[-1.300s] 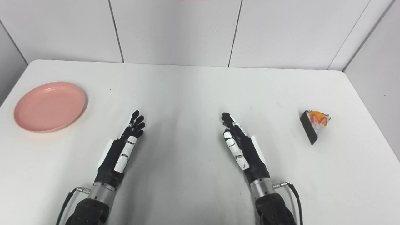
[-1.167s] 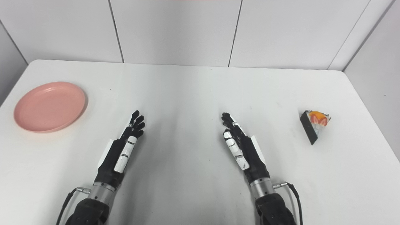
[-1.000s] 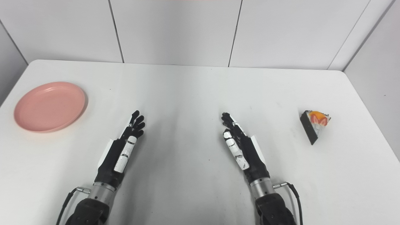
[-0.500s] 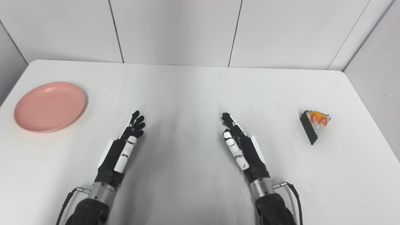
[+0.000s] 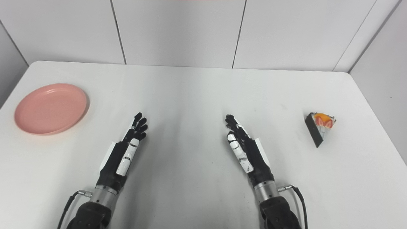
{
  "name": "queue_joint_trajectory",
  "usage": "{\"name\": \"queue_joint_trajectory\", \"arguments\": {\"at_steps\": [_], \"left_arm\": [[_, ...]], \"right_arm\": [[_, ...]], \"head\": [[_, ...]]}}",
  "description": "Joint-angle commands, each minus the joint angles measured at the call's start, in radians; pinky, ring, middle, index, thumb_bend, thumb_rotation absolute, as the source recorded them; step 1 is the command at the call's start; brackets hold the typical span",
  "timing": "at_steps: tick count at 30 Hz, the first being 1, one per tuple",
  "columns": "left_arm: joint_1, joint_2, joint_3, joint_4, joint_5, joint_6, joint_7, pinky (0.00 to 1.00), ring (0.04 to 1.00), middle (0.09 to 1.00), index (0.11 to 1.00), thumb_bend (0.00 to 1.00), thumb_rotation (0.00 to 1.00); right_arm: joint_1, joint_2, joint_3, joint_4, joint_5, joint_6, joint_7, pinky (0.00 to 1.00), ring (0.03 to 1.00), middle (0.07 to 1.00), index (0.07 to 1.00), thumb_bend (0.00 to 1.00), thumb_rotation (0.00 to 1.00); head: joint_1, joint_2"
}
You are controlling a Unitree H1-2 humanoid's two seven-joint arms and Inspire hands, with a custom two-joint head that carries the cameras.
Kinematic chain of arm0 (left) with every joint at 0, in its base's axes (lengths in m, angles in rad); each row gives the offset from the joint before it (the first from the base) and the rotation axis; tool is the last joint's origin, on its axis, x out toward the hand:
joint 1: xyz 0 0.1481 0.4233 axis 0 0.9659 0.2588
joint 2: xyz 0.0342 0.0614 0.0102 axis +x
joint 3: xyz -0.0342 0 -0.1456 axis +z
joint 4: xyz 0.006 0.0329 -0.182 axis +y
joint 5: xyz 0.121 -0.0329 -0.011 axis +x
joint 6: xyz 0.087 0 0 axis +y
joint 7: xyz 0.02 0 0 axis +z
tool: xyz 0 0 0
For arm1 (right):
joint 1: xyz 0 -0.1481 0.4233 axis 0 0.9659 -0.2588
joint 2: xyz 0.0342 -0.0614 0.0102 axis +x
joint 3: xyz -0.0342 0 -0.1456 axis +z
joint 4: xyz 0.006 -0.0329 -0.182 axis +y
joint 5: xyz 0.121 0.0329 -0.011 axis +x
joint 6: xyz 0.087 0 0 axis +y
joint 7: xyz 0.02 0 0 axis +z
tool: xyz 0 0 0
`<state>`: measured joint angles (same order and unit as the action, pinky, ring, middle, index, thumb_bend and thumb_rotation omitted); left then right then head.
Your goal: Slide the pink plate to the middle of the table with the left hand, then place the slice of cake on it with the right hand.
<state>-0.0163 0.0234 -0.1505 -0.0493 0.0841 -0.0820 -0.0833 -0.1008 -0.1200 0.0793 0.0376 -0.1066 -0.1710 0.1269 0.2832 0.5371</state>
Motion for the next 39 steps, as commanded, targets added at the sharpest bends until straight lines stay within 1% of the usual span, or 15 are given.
{"name": "queue_joint_trajectory", "arguments": {"at_steps": [1,2,3,6,7,8,10,11,12,15,19,27,34,37,39], "left_arm": [[0.033,-0.005,-0.020,0.077,0.019,-0.033,0.000,0.94,0.967,0.980,0.974,0.49,1.00],[0.028,-0.014,-0.024,0.090,0.027,-0.036,0.006,0.94,0.967,0.979,0.974,0.49,1.00],[0.025,-0.020,-0.026,0.099,0.033,-0.039,0.011,0.93,0.967,0.981,0.974,0.49,1.00],[0.014,-0.045,-0.030,0.134,0.050,-0.038,0.026,0.93,0.967,0.979,0.973,0.49,1.00],[0.011,-0.052,-0.030,0.143,0.052,-0.037,0.029,0.94,0.971,0.979,0.973,0.50,1.00],[0.004,-0.059,-0.032,0.159,0.056,-0.041,0.033,0.94,0.973,0.980,0.973,0.51,1.00],[-0.007,-0.072,-0.035,0.187,0.069,-0.049,0.043,0.94,0.976,0.982,0.974,0.52,1.00],[-0.011,-0.075,-0.036,0.197,0.073,-0.053,0.046,0.95,0.977,0.982,0.974,0.52,1.00],[-0.015,-0.080,-0.038,0.206,0.078,-0.054,0.048,0.95,0.977,0.982,0.973,0.52,1.00],[-0.028,-0.089,-0.043,0.234,0.095,-0.060,0.057,0.94,0.975,0.980,0.974,0.53,1.00],[-0.039,-0.099,-0.049,0.260,0.108,-0.073,0.065,0.93,0.968,0.978,0.974,0.51,1.00],[-0.044,-0.103,-0.059,0.276,0.136,-0.085,0.074,0.94,0.974,0.980,0.977,0.46,1.00],[-0.047,-0.098,-0.058,0.280,0.131,-0.085,0.070,0.94,0.973,0.980,0.980,0.47,1.00],[-0.046,-0.103,-0.050,0.277,0.105,-0.075,0.060,0.94,0.971,0.978,0.973,0.50,1.00],[-0.044,-0.103,-0.048,0.270,0.097,-0.073,0.056,0.94,0.970,0.975,0.971,0.51,1.00]], "right_arm": [[0.011,-0.018,-0.003,0.056,0.008,-0.058,0.000,0.89,0.916,0.922,0.920,0.35,1.00],[0.009,-0.024,-0.006,0.066,0.015,-0.063,0.004,0.89,0.916,0.923,0.920,0.35,1.00],[0.008,-0.028,-0.008,0.073,0.020,-0.067,0.007,0.90,0.919,0.924,0.922,0.35,1.00],[-0.001,-0.043,-0.011,0.104,0.039,-0.091,0.021,0.91,0.925,0.928,0.928,0.34,1.00],[-0.004,-0.047,-0.012,0.114,0.041,-0.099,0.023,0.92,0.929,0.935,0.936,0.33,1.00],[-0.008,-0.051,-0.013,0.125,0.045,-0.107,0.025,0.92,0.931,0.937,0.938,0.34,1.00],[-0.016,-0.057,-0.015,0.149,0.055,-0.117,0.032,0.93,0.938,0.946,0.946,0.35,1.00],[-0.018,-0.059,-0.016,0.156,0.059,-0.119,0.035,0.94,0.942,0.951,0.951,0.34,1.00],[-0.022,-0.060,-0.018,0.165,0.070,-0.113,0.039,0.94,0.944,0.953,0.953,0.34,1.00],[-0.033,-0.060,-0.026,0.194,0.099,-0.110,0.052,0.97,0.958,0.966,0.971,0.29,1.00],[-0.038,-0.058,-0.030,0.216,0.103,-0.119,0.046,1.00,0.972,0.976,0.981,0.29,1.00],[-0.029,-0.058,-0.034,0.205,0.082,-0.097,0.030,0.99,0.970,0.966,0.960,0.36,1.00],[-0.029,-0.053,-0.029,0.204,0.061,-0.101,0.022,0.98,0.966,0.961,0.959,0.34,1.00],[-0.030,-0.050,-0.029,0.207,0.065,-0.101,0.024,0.99,0.968,0.965,0.960,0.30,1.00],[-0.030,-0.049,-0.027,0.206,0.063,-0.101,0.024,0.99,0.968,0.966,0.961,0.31,1.00]], "head": [[0.001,0.000],[0.053,-0.029],[0.053,-0.029],[0.148,-0.085],[0.148,-0.085],[0.192,-0.116],[0.227,-0.142],[0.227,-0.142],[0.263,-0.169],[0.311,-0.204],[0.344,-0.222],[0.344,-0.230],[0.347,-0.236],[0.345,-0.239],[0.338,-0.236]]}}
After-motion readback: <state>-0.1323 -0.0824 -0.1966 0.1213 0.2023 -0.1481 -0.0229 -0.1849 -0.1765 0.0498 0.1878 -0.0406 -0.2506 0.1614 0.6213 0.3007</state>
